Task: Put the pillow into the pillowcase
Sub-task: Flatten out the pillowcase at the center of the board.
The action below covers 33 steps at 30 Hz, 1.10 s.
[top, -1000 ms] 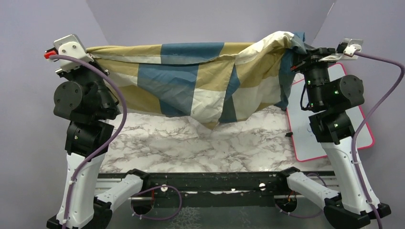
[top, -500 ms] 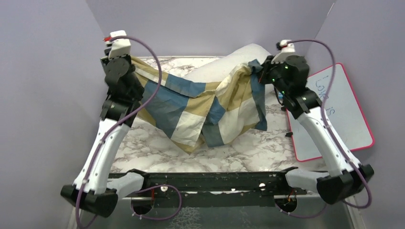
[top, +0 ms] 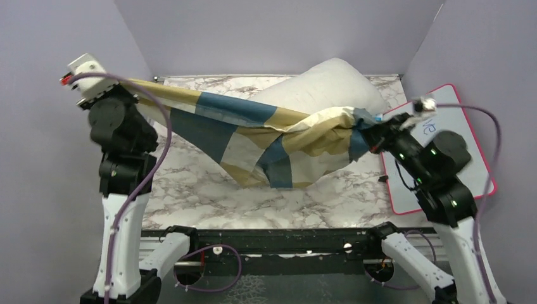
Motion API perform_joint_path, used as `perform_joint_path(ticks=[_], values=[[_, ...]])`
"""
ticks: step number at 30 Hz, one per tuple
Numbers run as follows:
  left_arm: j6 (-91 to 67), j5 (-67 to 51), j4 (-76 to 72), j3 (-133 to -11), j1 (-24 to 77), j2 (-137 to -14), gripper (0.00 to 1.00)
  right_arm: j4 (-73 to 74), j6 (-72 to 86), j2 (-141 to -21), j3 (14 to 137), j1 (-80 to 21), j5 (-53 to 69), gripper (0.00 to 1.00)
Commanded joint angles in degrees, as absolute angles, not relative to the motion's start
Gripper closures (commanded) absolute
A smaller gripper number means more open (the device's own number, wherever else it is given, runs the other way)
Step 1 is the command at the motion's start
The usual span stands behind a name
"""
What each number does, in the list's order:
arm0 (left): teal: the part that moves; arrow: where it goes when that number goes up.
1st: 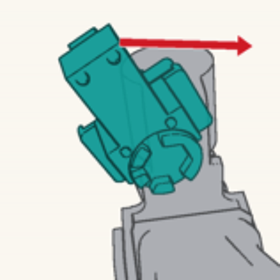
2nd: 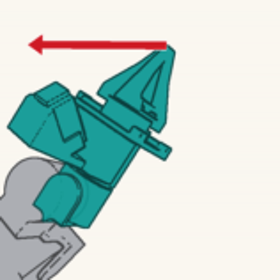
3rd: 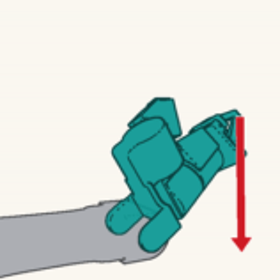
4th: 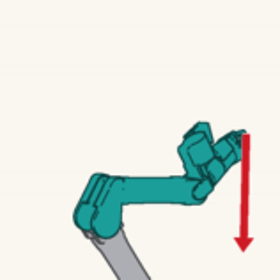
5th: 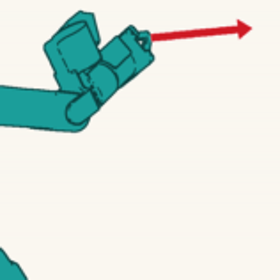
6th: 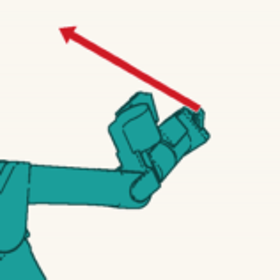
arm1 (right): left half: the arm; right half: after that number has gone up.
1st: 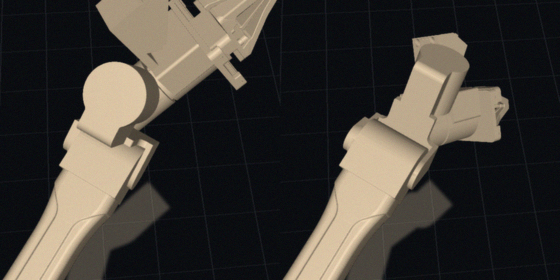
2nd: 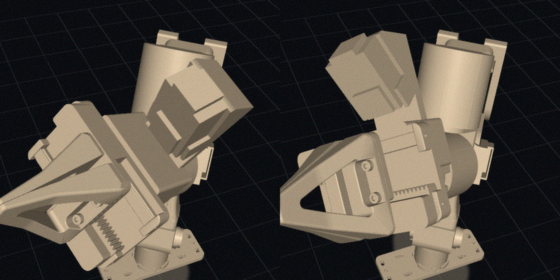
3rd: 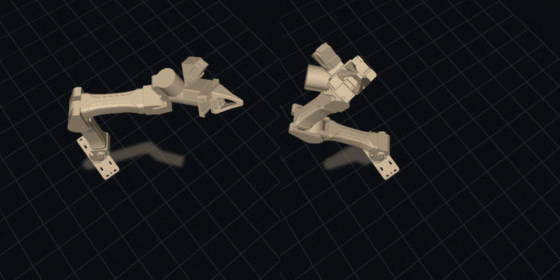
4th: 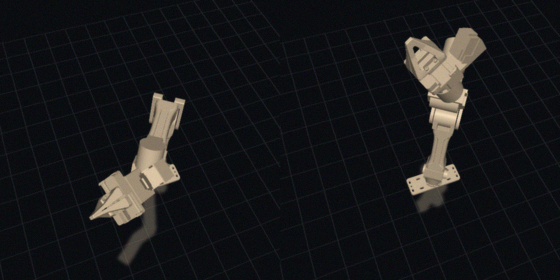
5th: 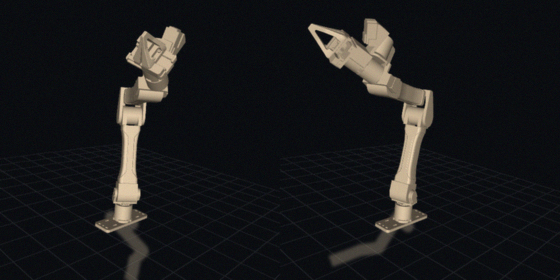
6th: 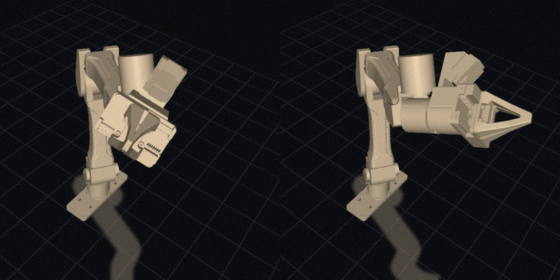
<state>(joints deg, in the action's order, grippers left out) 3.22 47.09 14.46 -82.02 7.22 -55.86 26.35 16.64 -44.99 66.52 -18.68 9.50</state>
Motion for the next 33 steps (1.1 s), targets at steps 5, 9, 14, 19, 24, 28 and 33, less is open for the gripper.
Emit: perform_joint_path(ticks=[5,9,14,19,24,28,33], values=[[14.44,56.67,4.91,-89.16,7.07,-49.57,1.00,35.65,24.94,-27.65,63.83,-18.46,0.24,0.99],[20.03,58.18,2.28,-92.34,8.25,-48.75,1.00,37.15,25.47,-27.78,65.76,-18.46,4.01,0.99],[25.90,57.65,-5.72,-86.55,11.35,-50.39,1.00,32.42,24.01,-34.71,62.71,-18.47,9.42,0.99],[27.48,54.45,-12.31,-75.24,11.00,-59.52,1.00,26.83,23.99,-48.98,58.67,-18.46,9.75,0.99],[12.76,45.20,-3.11,-71.82,6.14,-76.47,1.00,17.67,28.91,-57.39,51.97,-18.46,8.61,0.84],[2.40,36.43,3.74,-76.26,4.17,-89.02,0.95,18.05,37.23,-62.85,55.09,-18.46,0.76,0.51],[-6.43,24.80,10.00,-88.73,3.94,-100.61,0.70,22.68,51.60,-68.89,63.26,-18.46,-11.29,0.23]])
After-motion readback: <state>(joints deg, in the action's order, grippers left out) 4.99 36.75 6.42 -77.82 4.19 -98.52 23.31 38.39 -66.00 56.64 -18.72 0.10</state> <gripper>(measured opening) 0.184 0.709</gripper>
